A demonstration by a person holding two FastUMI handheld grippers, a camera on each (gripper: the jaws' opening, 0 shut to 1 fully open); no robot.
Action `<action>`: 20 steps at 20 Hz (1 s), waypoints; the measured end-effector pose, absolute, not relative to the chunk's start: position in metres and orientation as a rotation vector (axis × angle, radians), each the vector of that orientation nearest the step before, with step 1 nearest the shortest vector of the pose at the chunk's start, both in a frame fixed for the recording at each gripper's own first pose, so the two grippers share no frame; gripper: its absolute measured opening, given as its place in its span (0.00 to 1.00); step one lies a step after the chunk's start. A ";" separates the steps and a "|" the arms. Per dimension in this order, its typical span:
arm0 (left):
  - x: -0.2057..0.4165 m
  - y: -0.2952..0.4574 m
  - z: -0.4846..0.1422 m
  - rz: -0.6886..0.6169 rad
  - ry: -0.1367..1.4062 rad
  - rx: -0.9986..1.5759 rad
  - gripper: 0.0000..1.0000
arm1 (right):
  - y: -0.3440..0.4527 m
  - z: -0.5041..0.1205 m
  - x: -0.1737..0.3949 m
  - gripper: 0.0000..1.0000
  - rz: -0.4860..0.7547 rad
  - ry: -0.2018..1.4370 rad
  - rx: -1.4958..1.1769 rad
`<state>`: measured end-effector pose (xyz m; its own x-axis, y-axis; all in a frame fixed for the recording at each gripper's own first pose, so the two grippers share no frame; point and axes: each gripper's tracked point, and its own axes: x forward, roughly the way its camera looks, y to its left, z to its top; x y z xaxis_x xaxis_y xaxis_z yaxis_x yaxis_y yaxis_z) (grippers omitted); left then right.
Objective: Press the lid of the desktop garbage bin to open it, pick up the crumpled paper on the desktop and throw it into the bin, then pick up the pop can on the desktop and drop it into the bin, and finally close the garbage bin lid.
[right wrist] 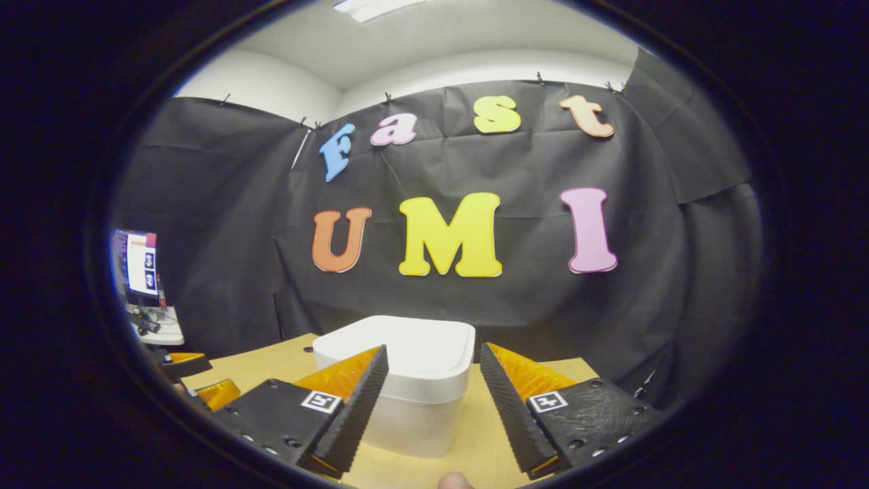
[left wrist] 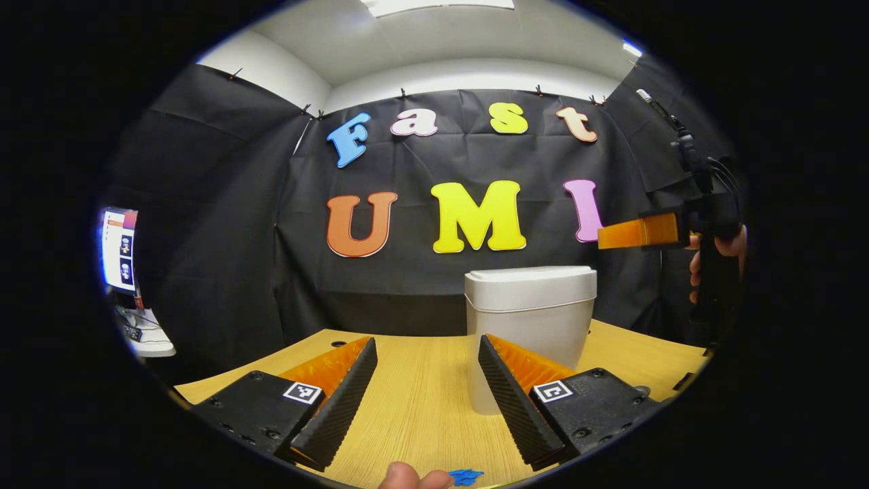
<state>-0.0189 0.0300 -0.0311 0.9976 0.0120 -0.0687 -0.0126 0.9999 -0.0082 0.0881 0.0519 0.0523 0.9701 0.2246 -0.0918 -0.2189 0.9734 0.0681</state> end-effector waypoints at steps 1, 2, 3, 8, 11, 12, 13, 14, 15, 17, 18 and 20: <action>-0.019 0.033 -0.031 0.018 0.068 -0.007 0.97 | 0.059 0.053 0.094 0.77 0.236 0.111 0.057; -0.019 0.035 -0.031 0.024 0.065 -0.007 0.97 | 0.065 0.054 0.098 0.67 0.247 0.119 0.054; -0.019 0.037 -0.031 0.027 0.064 -0.007 0.97 | 0.072 0.056 0.103 0.66 0.261 0.122 0.048; -0.018 0.042 -0.035 0.037 0.067 -0.007 0.97 | 0.088 0.050 0.135 0.30 0.252 0.148 0.024; -0.018 0.045 -0.037 0.041 0.071 -0.006 0.97 | 0.094 0.034 0.144 0.04 0.276 0.214 0.041; -0.017 0.046 -0.037 0.042 0.073 -0.006 0.97 | 0.091 0.031 0.147 0.03 0.269 0.234 0.043; -0.016 0.047 -0.036 0.042 0.075 -0.004 0.97 | 0.093 0.024 0.149 0.02 0.283 0.252 0.056; -0.019 0.047 -0.037 0.043 0.075 -0.001 0.97 | 0.095 0.020 0.151 0.00 0.289 0.271 0.066; -0.020 0.049 -0.038 0.049 0.075 -0.001 0.97 | 0.094 0.017 0.152 0.00 0.287 0.285 0.068; -0.016 0.048 -0.040 0.044 0.076 -0.012 0.97 | 0.093 0.016 0.157 0.00 0.283 0.286 0.067; -0.015 0.048 -0.043 0.043 0.082 -0.017 0.97 | 0.095 0.009 0.157 0.00 0.291 0.317 0.072; -0.014 0.048 -0.048 0.044 0.094 -0.030 0.97 | 0.095 0.002 0.160 0.01 0.319 0.374 0.104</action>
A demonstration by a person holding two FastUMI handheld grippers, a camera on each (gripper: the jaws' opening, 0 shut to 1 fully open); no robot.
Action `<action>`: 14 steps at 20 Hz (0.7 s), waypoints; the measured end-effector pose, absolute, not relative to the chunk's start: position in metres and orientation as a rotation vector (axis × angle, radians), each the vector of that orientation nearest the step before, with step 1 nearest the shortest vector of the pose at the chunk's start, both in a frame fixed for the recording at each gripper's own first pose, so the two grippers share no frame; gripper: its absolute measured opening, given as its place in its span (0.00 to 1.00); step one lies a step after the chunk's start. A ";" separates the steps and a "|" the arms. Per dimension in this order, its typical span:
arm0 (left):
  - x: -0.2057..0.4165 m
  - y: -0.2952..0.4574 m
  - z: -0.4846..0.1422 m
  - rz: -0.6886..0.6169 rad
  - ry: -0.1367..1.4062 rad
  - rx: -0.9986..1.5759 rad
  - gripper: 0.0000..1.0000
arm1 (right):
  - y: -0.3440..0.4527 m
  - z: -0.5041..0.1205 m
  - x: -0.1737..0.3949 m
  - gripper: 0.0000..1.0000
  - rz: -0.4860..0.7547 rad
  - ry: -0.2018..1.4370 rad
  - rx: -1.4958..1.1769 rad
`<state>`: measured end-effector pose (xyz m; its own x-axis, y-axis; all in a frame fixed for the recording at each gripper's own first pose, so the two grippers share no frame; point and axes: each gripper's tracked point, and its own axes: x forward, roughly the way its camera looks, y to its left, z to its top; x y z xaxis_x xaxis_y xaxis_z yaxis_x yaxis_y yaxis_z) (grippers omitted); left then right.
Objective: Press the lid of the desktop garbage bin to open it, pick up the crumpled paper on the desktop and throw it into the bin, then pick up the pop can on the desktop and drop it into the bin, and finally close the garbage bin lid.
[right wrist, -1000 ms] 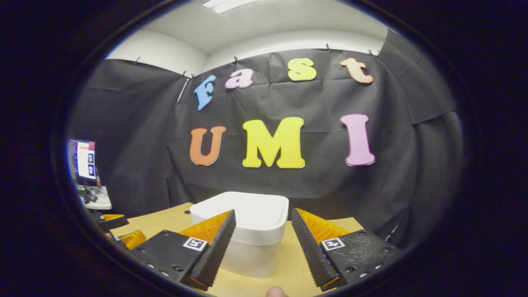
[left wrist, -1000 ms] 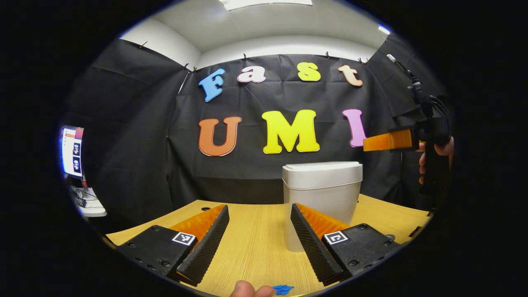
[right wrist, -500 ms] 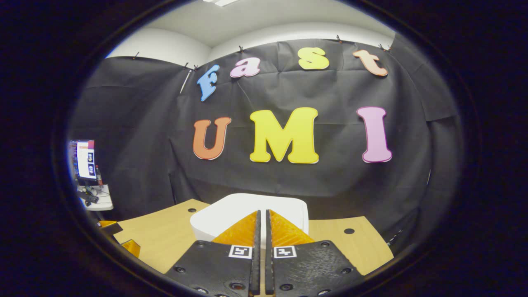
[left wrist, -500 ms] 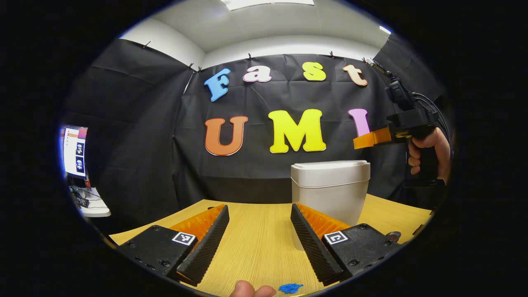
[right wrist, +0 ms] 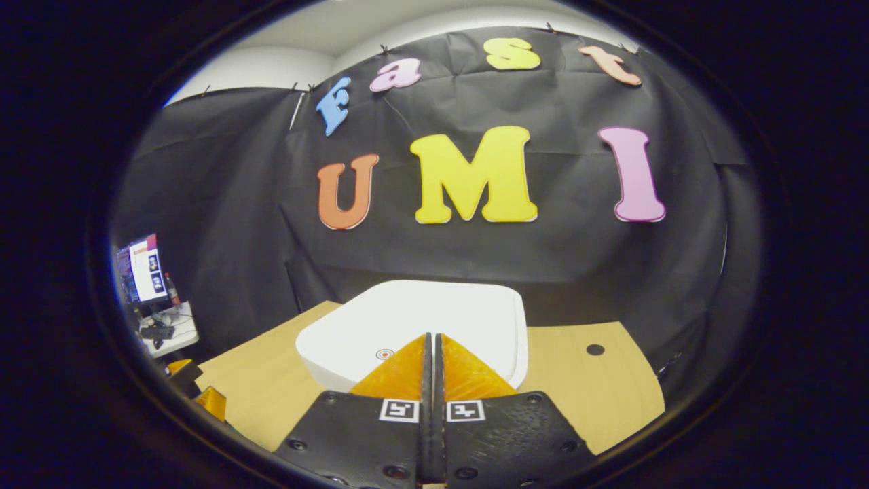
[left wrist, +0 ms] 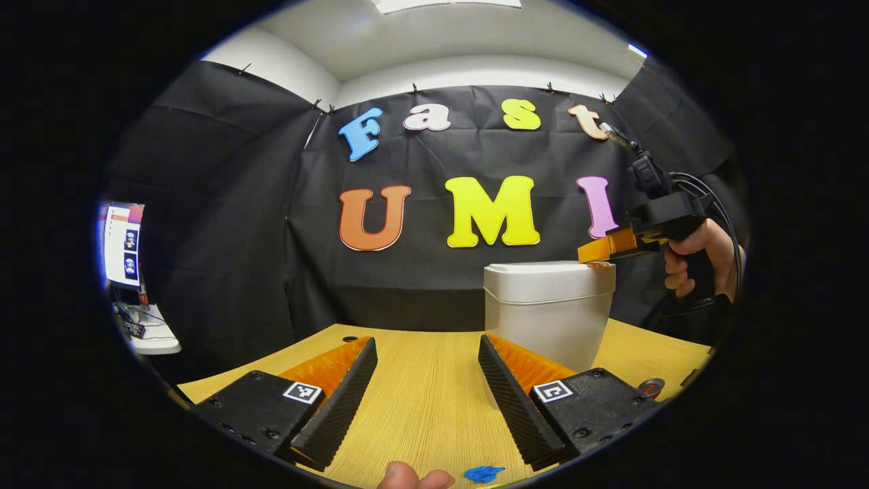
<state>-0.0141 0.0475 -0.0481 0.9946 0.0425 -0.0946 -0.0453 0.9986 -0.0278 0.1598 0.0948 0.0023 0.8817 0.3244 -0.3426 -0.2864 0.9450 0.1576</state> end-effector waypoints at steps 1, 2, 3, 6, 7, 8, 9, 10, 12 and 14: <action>-0.012 0.046 -0.052 0.042 0.103 -0.039 0.97 | 0.094 0.001 0.160 0.00 0.331 0.388 0.103; -0.011 0.044 -0.056 0.036 0.113 -0.047 0.97 | 0.094 0.002 0.160 0.01 0.339 0.382 0.076; -0.011 0.042 -0.058 0.031 0.118 -0.052 0.97 | 0.095 0.006 0.160 0.00 0.333 0.368 0.071; -0.010 0.039 -0.063 0.029 0.134 -0.053 0.97 | 0.087 0.034 0.156 0.11 0.320 0.277 0.114; -0.011 0.040 -0.064 0.036 0.140 -0.046 0.97 | 0.083 0.046 0.153 0.28 0.322 0.221 0.112; -0.011 0.040 -0.065 0.037 0.144 -0.040 0.97 | 0.080 0.054 0.151 0.43 0.312 0.181 0.099; -0.011 0.038 -0.066 0.035 0.147 -0.039 0.97 | 0.077 0.062 0.146 0.52 0.306 0.146 0.096; -0.010 0.037 -0.066 0.034 0.148 -0.040 0.97 | 0.075 0.068 0.141 0.77 0.301 0.119 0.097; -0.012 0.035 -0.063 0.036 0.141 -0.045 0.97 | 0.065 0.078 0.132 0.98 0.275 0.074 0.092; -0.011 0.031 -0.062 0.035 0.133 -0.040 0.97 | 0.055 0.085 0.122 0.98 0.251 0.020 0.072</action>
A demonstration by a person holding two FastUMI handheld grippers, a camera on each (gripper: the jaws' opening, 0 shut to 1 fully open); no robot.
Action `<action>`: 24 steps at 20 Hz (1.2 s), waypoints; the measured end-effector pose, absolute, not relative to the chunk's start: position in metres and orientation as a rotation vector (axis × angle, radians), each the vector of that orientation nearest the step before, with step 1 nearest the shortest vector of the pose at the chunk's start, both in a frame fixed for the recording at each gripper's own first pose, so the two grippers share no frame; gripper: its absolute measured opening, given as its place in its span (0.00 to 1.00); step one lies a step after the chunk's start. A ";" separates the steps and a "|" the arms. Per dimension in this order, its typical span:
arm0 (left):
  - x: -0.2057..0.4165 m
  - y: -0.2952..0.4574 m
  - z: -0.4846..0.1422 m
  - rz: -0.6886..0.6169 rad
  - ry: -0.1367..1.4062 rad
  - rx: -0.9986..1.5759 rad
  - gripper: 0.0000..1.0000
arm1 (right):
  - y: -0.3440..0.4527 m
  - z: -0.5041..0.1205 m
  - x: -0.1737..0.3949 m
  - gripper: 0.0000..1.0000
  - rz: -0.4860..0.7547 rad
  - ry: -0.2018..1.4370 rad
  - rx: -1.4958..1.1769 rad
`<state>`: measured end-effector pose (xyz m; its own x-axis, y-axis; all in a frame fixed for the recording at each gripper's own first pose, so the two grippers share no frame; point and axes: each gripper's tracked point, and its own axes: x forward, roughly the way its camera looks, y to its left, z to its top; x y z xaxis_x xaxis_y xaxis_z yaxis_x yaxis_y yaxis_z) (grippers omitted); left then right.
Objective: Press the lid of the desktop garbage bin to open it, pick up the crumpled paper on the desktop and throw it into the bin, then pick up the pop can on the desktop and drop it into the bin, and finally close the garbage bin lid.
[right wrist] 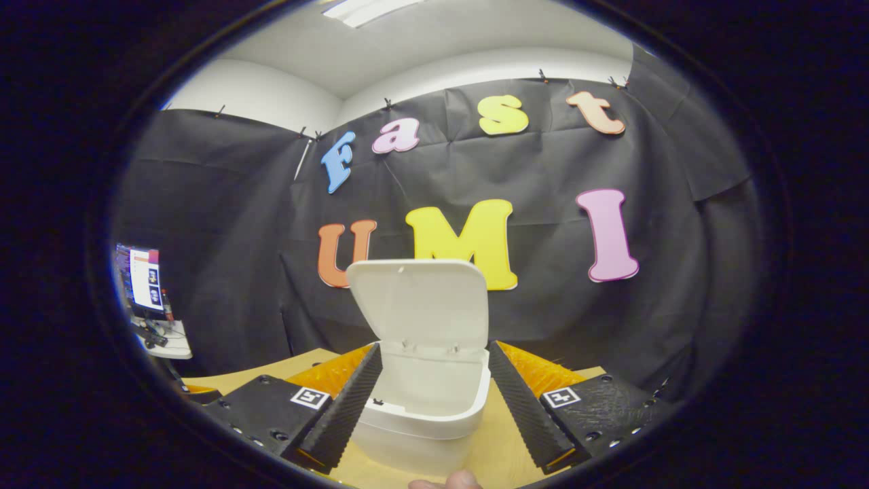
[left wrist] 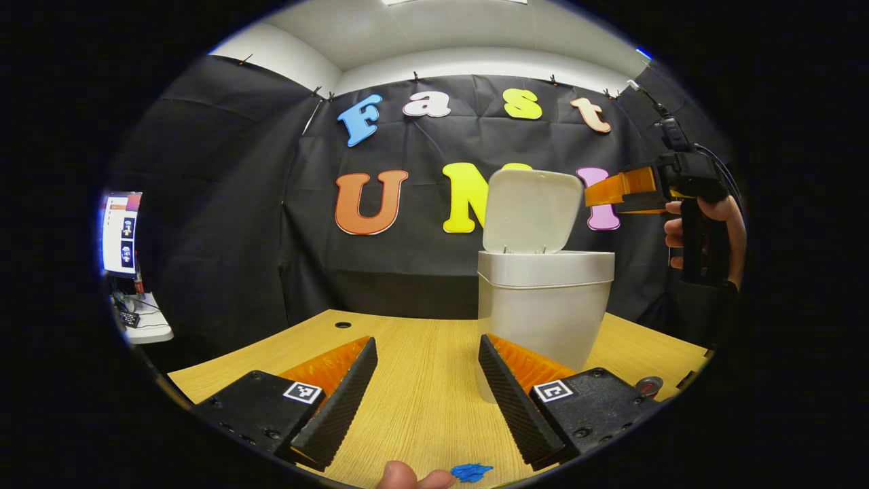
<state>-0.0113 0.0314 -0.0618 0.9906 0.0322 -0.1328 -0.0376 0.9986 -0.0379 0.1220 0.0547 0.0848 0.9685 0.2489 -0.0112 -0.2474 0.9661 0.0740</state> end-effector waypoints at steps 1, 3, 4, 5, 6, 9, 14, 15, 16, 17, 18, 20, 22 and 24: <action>-0.012 0.031 -0.062 0.036 0.133 -0.033 0.97 | 0.048 0.084 0.117 0.98 0.233 -0.002 0.056; -0.011 0.029 -0.060 0.037 0.131 -0.023 0.97 | 0.037 0.079 0.106 0.98 0.200 -0.017 0.032; -0.012 0.029 -0.058 0.038 0.127 -0.022 0.97 | 0.035 0.076 0.102 0.98 0.190 -0.019 0.034; -0.012 0.028 -0.057 0.040 0.125 -0.023 0.97 | 0.032 0.072 0.096 0.98 0.183 -0.021 0.036; -0.013 0.027 -0.057 0.038 0.123 -0.025 0.97 | 0.030 0.069 0.090 0.97 0.179 -0.022 0.035; -0.013 0.025 -0.054 0.037 0.117 -0.025 0.97 | 0.025 0.058 0.076 0.98 0.167 -0.017 0.028; -0.016 0.019 -0.052 0.021 0.115 -0.009 0.97 | 0.013 0.035 0.055 0.96 0.147 -0.008 0.046; -0.017 0.019 -0.054 0.023 0.119 -0.004 0.97 | 0.010 0.027 0.051 0.95 0.144 -0.001 0.044; -0.019 0.017 -0.056 0.019 0.126 -0.001 0.97 | 0.005 0.019 0.046 0.96 0.136 0.008 0.043; -0.020 0.016 -0.060 0.018 0.136 -0.001 0.97 | 0.002 0.012 0.041 0.96 0.130 0.012 0.049; -0.023 0.015 -0.065 0.013 0.149 -0.002 0.97 | -0.002 0.006 0.036 0.96 0.126 0.017 0.058; -0.030 0.011 -0.075 -0.002 0.176 -0.002 0.97 | -0.007 -0.008 0.027 0.96 0.120 0.030 0.070; -0.039 0.011 -0.089 -0.008 0.210 0.004 0.97 | -0.011 -0.020 0.018 0.96 0.118 0.044 0.071; -0.052 0.013 -0.105 -0.006 0.246 0.005 0.97 | -0.015 -0.030 0.011 0.96 0.110 0.050 0.071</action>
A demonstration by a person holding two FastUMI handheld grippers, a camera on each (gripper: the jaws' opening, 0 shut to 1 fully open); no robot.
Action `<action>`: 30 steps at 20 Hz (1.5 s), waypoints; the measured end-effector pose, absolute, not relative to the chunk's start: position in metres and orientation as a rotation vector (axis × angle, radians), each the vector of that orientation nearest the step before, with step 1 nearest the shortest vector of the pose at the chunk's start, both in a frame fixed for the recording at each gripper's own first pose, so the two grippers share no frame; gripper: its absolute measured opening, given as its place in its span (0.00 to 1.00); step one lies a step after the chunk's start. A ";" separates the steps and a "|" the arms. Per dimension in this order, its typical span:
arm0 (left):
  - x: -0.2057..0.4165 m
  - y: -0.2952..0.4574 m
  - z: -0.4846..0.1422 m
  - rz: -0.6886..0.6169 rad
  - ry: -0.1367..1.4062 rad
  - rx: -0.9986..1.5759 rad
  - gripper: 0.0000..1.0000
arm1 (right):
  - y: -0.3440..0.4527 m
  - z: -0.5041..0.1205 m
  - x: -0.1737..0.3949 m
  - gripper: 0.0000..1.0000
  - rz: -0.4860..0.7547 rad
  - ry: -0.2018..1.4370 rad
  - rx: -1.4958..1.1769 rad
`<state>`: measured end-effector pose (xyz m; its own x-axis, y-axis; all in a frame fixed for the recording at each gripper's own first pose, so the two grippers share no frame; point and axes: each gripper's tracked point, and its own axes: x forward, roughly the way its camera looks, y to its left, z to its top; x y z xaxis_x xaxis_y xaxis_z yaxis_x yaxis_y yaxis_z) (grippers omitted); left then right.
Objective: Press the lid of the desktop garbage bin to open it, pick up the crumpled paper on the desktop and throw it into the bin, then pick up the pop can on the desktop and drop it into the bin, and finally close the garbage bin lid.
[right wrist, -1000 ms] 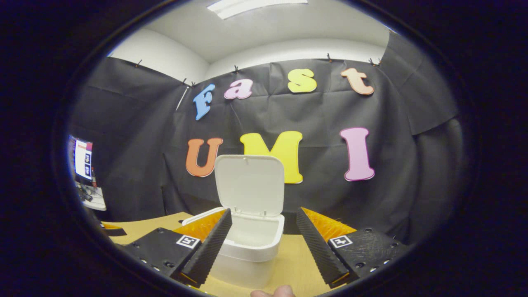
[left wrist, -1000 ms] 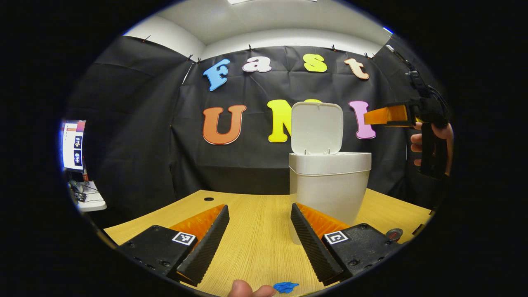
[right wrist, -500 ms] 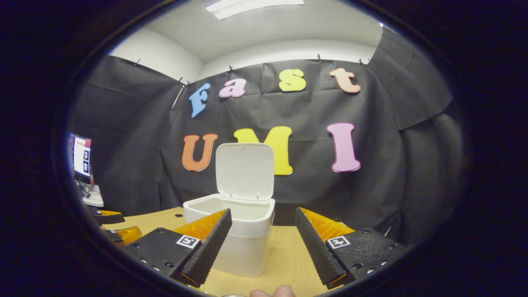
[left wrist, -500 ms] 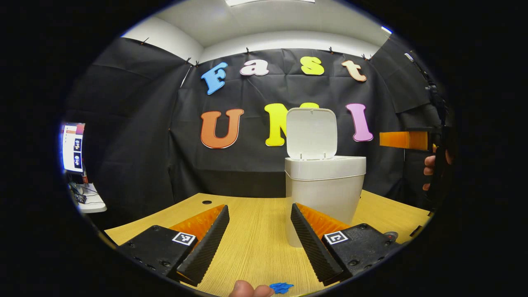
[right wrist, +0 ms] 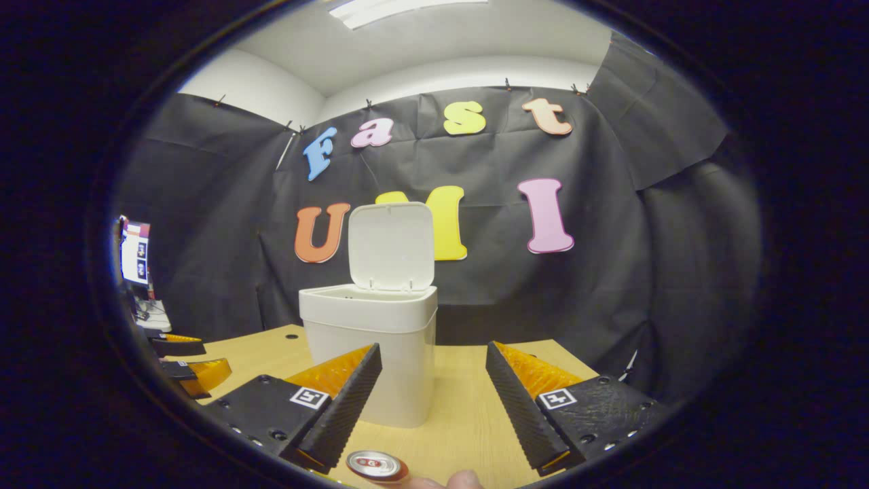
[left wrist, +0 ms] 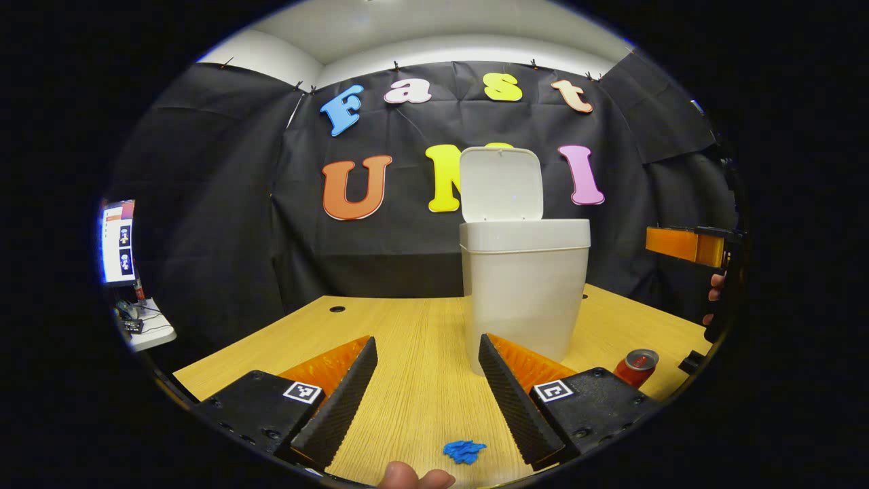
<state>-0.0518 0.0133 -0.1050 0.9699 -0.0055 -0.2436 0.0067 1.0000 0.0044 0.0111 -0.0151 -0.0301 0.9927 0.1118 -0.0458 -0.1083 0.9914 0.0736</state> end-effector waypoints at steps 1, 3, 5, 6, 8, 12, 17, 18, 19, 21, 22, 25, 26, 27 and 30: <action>-0.059 0.014 -0.115 -0.006 0.266 -0.002 0.97 | -0.017 -0.034 0.007 0.96 0.106 0.048 0.071; -0.071 0.011 -0.137 -0.012 0.319 -0.028 0.98 | -0.023 -0.042 0.003 0.96 0.091 0.038 0.062; -0.083 0.008 -0.160 -0.013 0.375 -0.043 0.98 | -0.027 -0.050 -0.003 0.97 0.082 0.038 0.062; -0.086 0.006 -0.171 -0.020 0.400 -0.049 0.98 | -0.028 -0.054 -0.006 0.97 0.082 0.041 0.063; -0.094 -0.001 -0.191 -0.034 0.455 -0.057 0.98 | -0.028 -0.056 -0.002 0.96 0.076 0.047 0.050; -0.103 -0.013 -0.223 -0.060 0.549 -0.082 0.98 | -0.029 -0.067 0.000 0.96 0.062 0.068 0.025; -0.105 -0.023 -0.245 -0.092 0.619 -0.062 0.98 | -0.043 -0.094 -0.028 0.96 0.064 0.107 0.027; -0.105 -0.025 -0.247 -0.095 0.627 -0.060 0.98 | -0.044 -0.097 -0.029 0.96 0.065 0.112 0.032; -0.104 -0.025 -0.248 -0.097 0.631 -0.059 0.98 | -0.043 -0.097 -0.027 0.96 0.068 0.117 0.039; -0.103 -0.027 -0.251 -0.104 0.639 -0.051 0.98 | -0.043 -0.102 -0.026 0.96 0.072 0.127 0.049; -0.104 -0.024 -0.251 -0.101 0.641 -0.043 0.98 | -0.042 -0.104 -0.026 0.96 0.074 0.130 0.051; -0.102 -0.020 -0.253 -0.105 0.628 -0.037 0.80 | -0.042 -0.111 -0.028 0.96 0.077 0.140 0.055; -0.102 -0.019 -0.253 -0.100 0.628 -0.033 0.78 | -0.041 -0.111 -0.028 0.96 0.080 0.143 0.059; -0.102 -0.018 -0.255 -0.095 0.627 -0.031 0.78 | -0.040 -0.113 -0.028 0.96 0.082 0.145 0.063; -0.101 -0.016 -0.254 -0.105 0.623 -0.028 0.55 | -0.036 -0.113 -0.027 0.96 0.086 0.149 0.055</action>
